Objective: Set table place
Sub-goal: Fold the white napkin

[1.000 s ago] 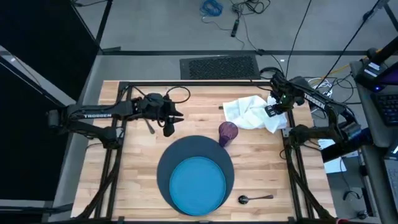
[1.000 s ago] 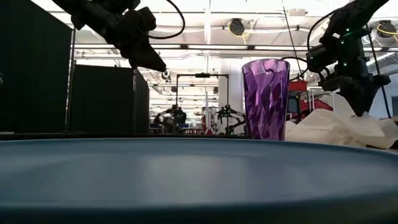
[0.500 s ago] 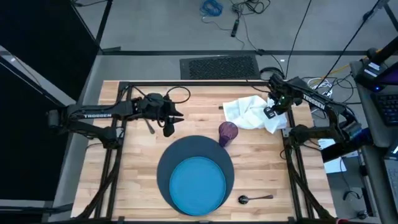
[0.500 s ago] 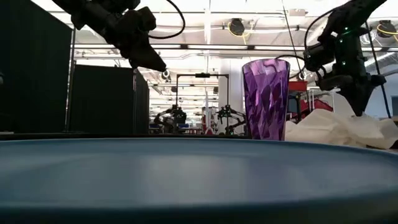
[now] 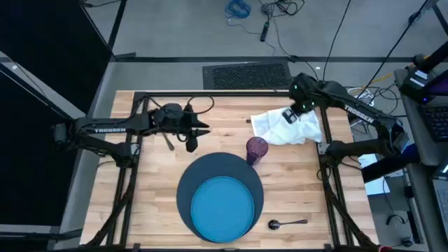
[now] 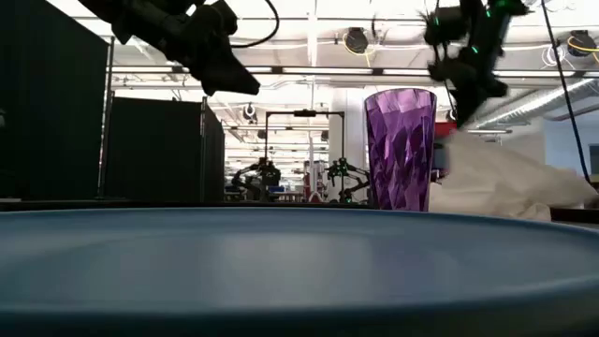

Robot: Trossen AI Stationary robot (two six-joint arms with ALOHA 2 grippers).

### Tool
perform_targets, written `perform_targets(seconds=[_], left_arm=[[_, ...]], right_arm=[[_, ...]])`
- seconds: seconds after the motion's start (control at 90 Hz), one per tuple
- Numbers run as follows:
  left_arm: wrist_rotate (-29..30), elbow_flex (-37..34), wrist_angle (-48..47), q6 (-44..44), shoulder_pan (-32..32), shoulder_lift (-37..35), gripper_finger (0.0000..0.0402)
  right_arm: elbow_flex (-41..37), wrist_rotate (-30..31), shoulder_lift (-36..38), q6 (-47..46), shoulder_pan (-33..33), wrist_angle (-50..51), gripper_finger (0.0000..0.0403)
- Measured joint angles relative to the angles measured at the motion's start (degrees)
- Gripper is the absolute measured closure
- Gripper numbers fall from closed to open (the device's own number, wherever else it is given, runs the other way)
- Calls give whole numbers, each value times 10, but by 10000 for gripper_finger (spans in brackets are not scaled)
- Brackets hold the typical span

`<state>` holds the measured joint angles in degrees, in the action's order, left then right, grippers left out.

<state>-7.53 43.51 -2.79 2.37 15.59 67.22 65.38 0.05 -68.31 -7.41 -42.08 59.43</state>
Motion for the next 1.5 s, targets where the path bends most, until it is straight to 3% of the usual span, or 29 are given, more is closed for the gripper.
perform_targets(seconds=[0.144,0.5,0.9,1.133,1.344,1.5], left_arm=[[-12,0,27,12,0,0,316],[-64,0,191,49,3,0,316],[-68,0,169,40,13,13,316],[-22,0,179,78,13,60,316],[24,0,190,190,14,115,316],[69,0,192,225,14,133,316]], right_arm=[[65,-75,-28,1,25,-60,403],[203,-75,-195,33,161,-60,403],[428,-80,-289,82,167,-58,403],[530,-90,-322,88,187,-5,403],[539,-90,-323,86,205,15,403],[539,-90,-322,79,217,57,403]])
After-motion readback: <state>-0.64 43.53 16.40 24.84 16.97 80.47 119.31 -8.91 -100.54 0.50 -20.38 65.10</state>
